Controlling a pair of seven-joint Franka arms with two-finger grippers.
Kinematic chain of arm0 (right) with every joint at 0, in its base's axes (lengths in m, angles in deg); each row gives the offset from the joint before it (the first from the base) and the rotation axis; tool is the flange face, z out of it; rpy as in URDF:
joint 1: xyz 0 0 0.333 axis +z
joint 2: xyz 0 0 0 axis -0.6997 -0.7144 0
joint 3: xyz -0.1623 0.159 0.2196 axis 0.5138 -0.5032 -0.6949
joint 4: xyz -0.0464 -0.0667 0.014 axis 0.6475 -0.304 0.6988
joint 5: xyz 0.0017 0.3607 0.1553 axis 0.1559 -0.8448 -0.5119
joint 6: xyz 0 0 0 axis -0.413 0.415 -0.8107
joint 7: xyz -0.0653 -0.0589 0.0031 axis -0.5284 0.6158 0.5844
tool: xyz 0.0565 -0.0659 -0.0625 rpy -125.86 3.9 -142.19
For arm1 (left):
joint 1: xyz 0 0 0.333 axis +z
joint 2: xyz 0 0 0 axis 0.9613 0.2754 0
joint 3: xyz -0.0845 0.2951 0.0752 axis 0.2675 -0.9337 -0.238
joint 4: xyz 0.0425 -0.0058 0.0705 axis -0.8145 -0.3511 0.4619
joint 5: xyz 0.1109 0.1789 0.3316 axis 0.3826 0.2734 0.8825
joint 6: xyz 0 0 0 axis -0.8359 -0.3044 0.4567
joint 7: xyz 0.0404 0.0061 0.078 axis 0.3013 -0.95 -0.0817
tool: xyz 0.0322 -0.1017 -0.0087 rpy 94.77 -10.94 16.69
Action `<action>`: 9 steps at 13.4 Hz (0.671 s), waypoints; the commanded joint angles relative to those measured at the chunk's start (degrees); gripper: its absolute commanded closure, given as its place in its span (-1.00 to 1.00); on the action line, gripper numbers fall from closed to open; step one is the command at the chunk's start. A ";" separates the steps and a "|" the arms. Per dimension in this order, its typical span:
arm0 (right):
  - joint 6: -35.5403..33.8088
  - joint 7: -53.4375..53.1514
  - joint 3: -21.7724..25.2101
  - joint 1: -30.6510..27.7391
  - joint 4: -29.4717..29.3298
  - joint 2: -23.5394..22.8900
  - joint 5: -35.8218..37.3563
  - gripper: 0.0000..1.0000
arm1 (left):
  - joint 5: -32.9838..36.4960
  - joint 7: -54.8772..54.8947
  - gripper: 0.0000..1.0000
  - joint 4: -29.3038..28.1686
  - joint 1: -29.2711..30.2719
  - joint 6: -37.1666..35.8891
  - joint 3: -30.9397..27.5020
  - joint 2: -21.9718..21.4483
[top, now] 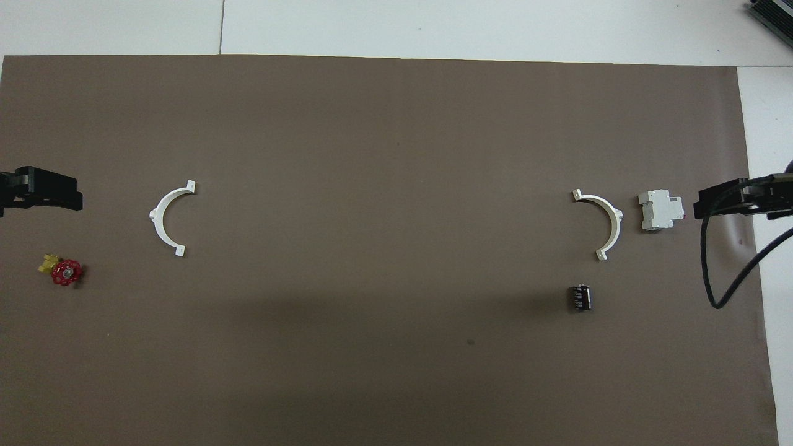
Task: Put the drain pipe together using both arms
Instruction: 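Move the right gripper toward the white clamp half nearer it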
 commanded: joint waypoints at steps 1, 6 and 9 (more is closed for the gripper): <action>0.55 -0.52 -0.19 -0.35 0.07 0.23 -0.10 -1.00 | 0.99 0.14 -1.00 -1.18 0.42 0.49 0.19 -1.07; 4.03 -0.61 -0.19 0.08 4.17 1.89 -0.19 -1.00 | 0.99 0.23 -1.00 -1.18 0.42 0.49 0.19 -1.07; 17.12 0.97 -0.27 0.17 14.72 4.54 -0.28 -1.00 | 0.99 0.14 -1.00 -1.18 0.42 0.49 0.19 -1.07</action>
